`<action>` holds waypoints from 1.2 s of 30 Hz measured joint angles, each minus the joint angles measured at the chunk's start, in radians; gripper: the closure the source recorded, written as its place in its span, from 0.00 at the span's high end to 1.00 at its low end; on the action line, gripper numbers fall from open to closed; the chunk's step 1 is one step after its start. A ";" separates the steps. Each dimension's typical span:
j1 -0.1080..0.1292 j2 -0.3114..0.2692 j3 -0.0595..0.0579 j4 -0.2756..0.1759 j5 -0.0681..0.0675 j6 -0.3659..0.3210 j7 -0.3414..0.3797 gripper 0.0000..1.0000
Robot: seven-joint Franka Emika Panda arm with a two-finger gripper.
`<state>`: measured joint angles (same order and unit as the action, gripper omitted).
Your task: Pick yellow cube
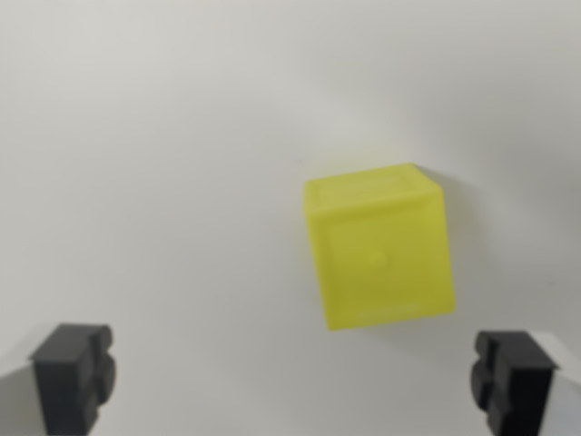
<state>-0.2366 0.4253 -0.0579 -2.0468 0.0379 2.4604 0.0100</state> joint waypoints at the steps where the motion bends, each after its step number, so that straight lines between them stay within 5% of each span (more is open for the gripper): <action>1: -0.002 0.006 0.000 0.002 0.001 0.005 -0.010 1.00; 25: -0.051 0.155 0.001 0.058 0.018 0.103 -0.247 1.00; 36: -0.053 0.217 0.000 0.077 0.029 0.146 -0.272 1.00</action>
<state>-0.2894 0.6420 -0.0578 -1.9696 0.0666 2.6068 -0.2617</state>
